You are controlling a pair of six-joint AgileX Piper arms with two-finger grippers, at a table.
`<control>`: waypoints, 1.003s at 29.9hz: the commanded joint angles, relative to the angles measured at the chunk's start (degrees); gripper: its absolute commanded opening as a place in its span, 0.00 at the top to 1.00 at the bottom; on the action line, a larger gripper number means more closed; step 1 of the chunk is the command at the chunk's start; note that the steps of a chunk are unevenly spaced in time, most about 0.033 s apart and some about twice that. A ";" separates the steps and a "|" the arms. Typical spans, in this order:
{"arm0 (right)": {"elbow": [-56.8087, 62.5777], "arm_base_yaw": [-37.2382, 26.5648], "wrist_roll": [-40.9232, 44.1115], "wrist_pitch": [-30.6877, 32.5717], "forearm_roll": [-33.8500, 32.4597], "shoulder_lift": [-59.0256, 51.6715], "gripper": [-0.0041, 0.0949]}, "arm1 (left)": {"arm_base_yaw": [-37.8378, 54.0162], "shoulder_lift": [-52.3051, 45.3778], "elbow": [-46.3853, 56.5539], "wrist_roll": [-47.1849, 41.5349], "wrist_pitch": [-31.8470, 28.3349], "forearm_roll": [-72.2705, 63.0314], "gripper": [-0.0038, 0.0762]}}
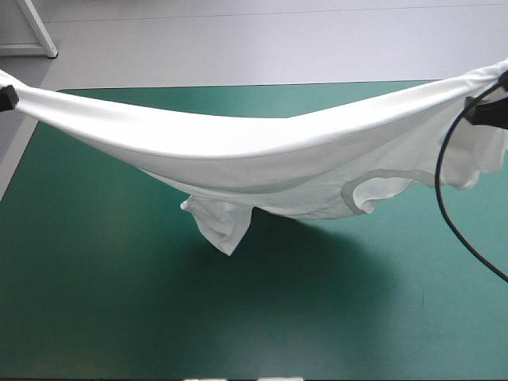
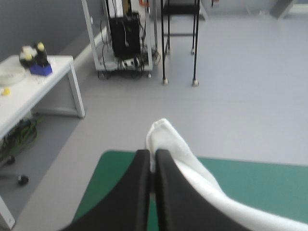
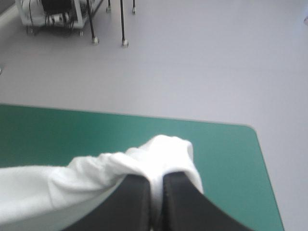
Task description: Fold the cloth
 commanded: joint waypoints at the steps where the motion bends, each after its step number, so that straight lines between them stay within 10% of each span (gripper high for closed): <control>1: -7.38 -0.01 -0.35 -2.32 -1.65 -1.05 0.97 | 0.05 -1.02 -8.28 -0.09 -4.07 0.97 0.96; 11: -13.89 -0.01 -1.23 -2.40 -0.67 -1.12 0.97 | 0.05 -1.02 -20.24 -0.09 -0.37 6.87 0.96; 20: -1.76 -0.01 -2.31 -2.58 3.72 3.64 0.97 | -6.11 0.61 -8.09 0.18 -0.84 6.87 0.96; 30: 17.81 -0.01 -3.93 -21.00 8.72 14.31 0.97 | -6.41 10.28 10.17 0.18 -9.71 5.55 0.96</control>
